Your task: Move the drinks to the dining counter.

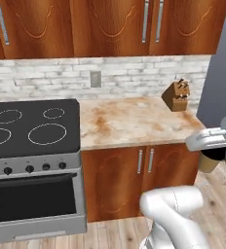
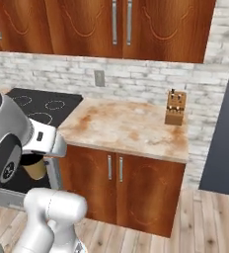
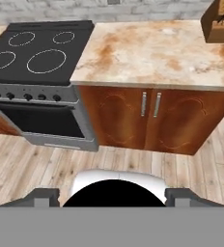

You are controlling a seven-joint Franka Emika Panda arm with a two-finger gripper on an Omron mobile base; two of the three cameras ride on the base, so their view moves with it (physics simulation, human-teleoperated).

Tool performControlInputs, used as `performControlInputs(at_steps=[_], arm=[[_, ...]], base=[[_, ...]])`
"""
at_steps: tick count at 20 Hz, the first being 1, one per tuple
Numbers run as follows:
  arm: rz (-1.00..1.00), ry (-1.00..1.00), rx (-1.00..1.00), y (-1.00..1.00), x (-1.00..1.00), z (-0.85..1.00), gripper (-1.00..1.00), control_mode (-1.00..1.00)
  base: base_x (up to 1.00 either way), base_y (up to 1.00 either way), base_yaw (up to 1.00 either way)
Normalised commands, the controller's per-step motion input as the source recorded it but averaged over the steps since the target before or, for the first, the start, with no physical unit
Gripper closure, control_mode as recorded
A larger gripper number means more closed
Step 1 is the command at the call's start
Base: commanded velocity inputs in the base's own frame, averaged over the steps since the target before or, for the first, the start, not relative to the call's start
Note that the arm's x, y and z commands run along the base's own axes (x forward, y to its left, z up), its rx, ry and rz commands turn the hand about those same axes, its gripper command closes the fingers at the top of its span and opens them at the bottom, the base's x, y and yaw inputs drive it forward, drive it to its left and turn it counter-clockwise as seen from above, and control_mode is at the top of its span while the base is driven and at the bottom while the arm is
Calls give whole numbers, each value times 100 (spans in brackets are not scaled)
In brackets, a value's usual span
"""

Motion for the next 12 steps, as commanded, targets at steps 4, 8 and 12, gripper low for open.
performControlInputs(at_steps=[4, 8, 12], arm=[[0, 0, 0, 0, 0, 0, 100, 100], [0, 0, 0, 0, 0, 0, 100, 100], [0, 0, 0, 0, 0, 0, 100, 100]], base=[[-31, 100, 54], [-14, 100, 69], [-3, 100, 75]])
